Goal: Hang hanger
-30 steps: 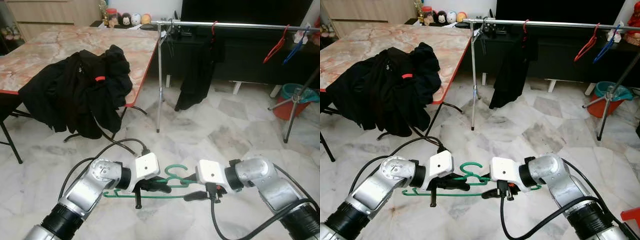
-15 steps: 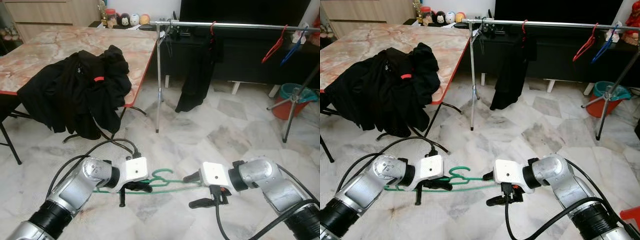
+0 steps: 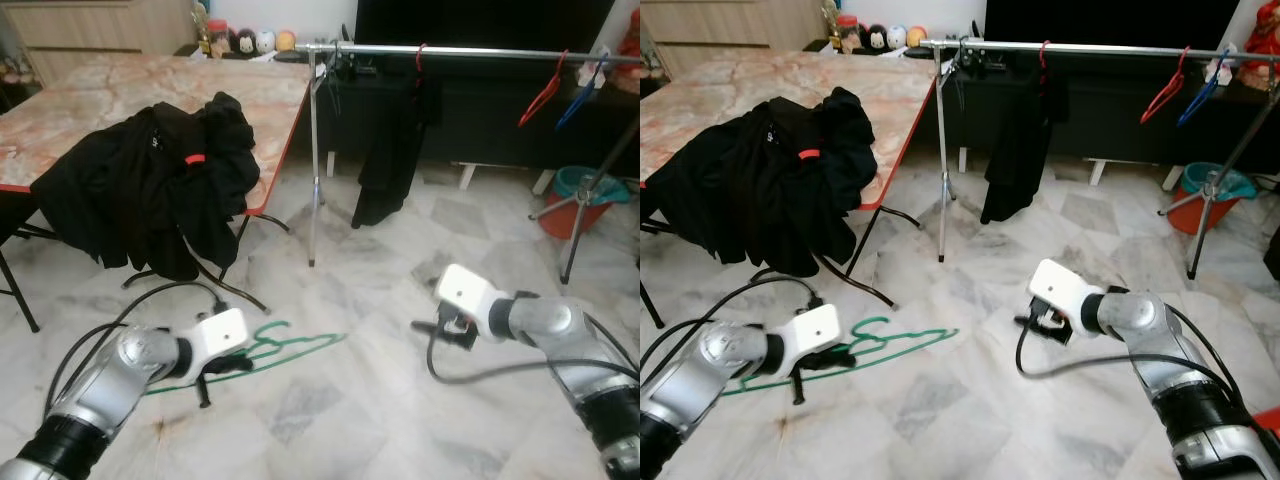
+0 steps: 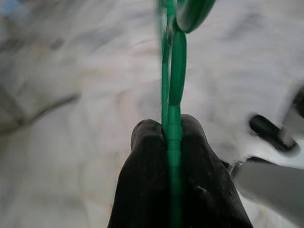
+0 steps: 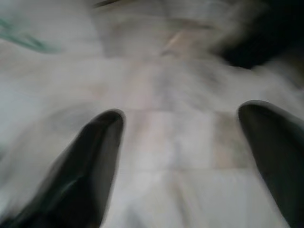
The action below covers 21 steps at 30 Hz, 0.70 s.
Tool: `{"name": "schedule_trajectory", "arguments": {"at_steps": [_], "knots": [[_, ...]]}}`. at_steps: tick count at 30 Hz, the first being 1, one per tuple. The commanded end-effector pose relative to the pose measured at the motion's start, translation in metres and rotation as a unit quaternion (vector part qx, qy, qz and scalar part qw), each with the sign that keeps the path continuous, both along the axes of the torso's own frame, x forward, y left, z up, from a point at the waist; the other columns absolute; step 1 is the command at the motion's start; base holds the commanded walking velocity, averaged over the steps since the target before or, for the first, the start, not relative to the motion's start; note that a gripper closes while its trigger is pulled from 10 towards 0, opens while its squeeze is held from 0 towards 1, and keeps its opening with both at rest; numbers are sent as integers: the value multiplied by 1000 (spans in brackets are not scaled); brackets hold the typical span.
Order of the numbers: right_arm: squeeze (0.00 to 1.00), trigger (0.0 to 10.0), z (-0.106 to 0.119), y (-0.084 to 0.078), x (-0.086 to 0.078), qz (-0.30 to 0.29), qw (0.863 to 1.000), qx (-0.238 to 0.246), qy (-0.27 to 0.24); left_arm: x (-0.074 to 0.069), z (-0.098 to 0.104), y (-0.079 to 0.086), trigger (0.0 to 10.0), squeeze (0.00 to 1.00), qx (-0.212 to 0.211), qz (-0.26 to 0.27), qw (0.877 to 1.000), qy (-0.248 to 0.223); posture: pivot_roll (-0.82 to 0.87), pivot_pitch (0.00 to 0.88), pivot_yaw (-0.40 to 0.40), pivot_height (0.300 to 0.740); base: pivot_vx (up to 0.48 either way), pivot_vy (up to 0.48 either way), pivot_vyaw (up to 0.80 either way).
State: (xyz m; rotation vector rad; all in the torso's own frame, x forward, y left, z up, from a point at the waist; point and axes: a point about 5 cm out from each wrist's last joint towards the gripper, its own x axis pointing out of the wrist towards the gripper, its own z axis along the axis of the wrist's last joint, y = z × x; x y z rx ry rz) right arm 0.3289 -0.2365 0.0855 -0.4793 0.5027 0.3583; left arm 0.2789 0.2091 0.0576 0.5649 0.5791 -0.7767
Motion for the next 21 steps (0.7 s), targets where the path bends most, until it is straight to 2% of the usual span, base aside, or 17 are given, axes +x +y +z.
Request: {"name": "schedule_trajectory", "arguments": {"at_steps": [1,2,3,4,6,7,8,10,12,14,16,17,19,21], "knots": [[0,10000,-16,-13,-6,-92,995,22,10,-9,-19,13,10000,0,-6,63,998,12,144,0,-30,732,0,0,0],[0,10000,-25,-11,-10,-113,993,38,15,-12,-27,15,10000,0,-19,92,995,20,143,0,-27,732,0,0,0],[0,10000,-43,-6,-18,-146,987,65,27,-20,-44,18,10000,0,-36,146,988,36,141,0,-24,732,0,0,0],[0,10000,-49,-4,-21,-155,985,71,30,-23,-49,19,10000,0,-39,162,985,41,140,0,-23,732,0,0,0],[0,10000,-81,3,-42,-203,973,86,68,-37,-75,23,10000,0,-43,253,964,67,132,0,-16,732,0,0,0],[0,10000,-89,5,-49,-213,969,89,83,-42,-82,24,10000,0,-47,277,957,76,130,0,-14,732,0,0,0],[0,10000,-89,5,-49,-213,969,89,83,-42,-82,24,10000,0,-47,277,957,76,130,0,-14,732,0,0,0],[0,10000,-113,14,-69,-249,955,104,120,-53,-98,25,10000,0,-66,357,927,93,112,0,-2,732,0,0,0],[0,10000,-118,16,-74,-260,950,111,131,-55,-100,25,10000,0,-69,369,923,91,108,0,2,732,0,0,0],[0,10000,-130,21,-87,-275,942,121,150,-59,-105,24,10000,0,-85,400,907,96,106,0,6,732,0,0,0],[0,10000,-143,26,-104,-289,934,119,172,-65,-112,22,10000,0,-81,420,897,107,95,0,12,732,0,0,0],[0,10000,-152,28,-117,-294,929,119,193,-70,-116,19,10000,0,-81,423,895,118,93,0,12,732,0,0,0],[0,10000,-156,29,-124,-294,927,115,203,-72,-118,17,10000,0,-83,425,893,125,96,0,12,732,0,0,0],[0,10000,-162,28,-135,-328,911,131,211,-78,-123,16,10000,0,-81,435,887,134,100,0,8,732,0,0,0]]}}
